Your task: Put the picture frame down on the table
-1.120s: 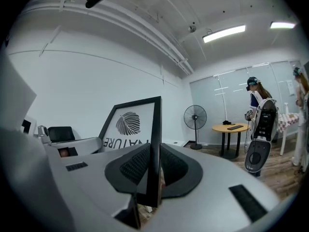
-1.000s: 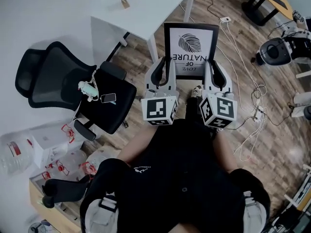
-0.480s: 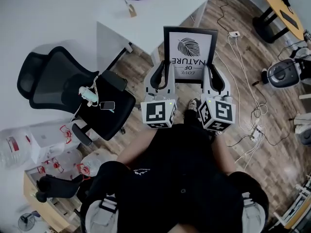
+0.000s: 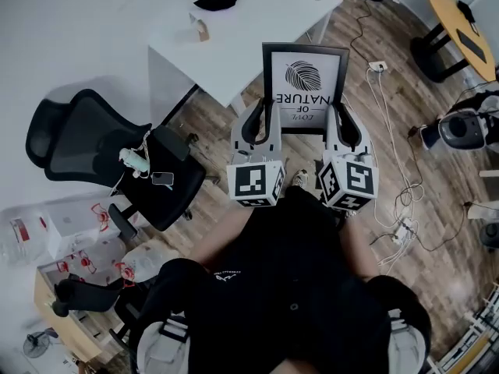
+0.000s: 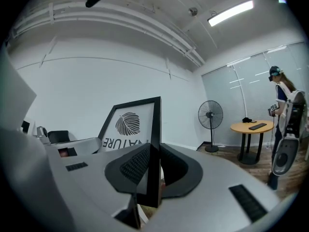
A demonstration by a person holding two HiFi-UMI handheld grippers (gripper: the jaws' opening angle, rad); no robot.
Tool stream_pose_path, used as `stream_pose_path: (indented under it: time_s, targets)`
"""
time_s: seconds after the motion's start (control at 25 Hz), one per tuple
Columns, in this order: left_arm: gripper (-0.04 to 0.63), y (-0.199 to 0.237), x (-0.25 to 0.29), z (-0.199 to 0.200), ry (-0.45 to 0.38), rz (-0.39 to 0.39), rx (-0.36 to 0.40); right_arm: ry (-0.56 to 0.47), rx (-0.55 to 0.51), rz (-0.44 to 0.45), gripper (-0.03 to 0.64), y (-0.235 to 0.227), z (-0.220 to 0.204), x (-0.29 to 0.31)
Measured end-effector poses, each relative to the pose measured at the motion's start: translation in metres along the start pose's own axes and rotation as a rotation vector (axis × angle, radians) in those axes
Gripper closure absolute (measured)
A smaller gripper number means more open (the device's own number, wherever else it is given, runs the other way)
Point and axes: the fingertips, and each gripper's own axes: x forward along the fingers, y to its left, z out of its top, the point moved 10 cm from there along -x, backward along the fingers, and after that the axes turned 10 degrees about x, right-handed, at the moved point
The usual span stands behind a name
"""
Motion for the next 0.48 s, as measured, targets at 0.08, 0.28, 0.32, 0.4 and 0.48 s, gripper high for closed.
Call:
stream_pose_path:
  time_s: [0.08,0.28,0.32,0.4,0.48]
  targets:
    - [0.525,-0.013,0.017,0.002,-0.003,0.01,0.002,-0.004,0.004,0.009,0.551,-0.018,0.008,0.009]
    - [0.525,-0.041,0.054,0.003,-0.004,0.025,0.005,0.003,0.004,0.027,0.551,-0.061,0.024,0.03]
    - [0.525,-0.048,0.06,0.003,-0.008,0.028,0.009,0.001,0.003,0.031,0.551,-0.07,0.027,0.032]
    - [0.524,-0.062,0.072,0.003,-0.012,0.034,0.012,-0.002,0.005,0.038,0.551,-0.087,0.032,0.037]
    - [0.525,-0.073,0.081,0.002,-0.011,0.041,0.01,-0.004,0.01,0.041,0.551,-0.102,0.034,0.04]
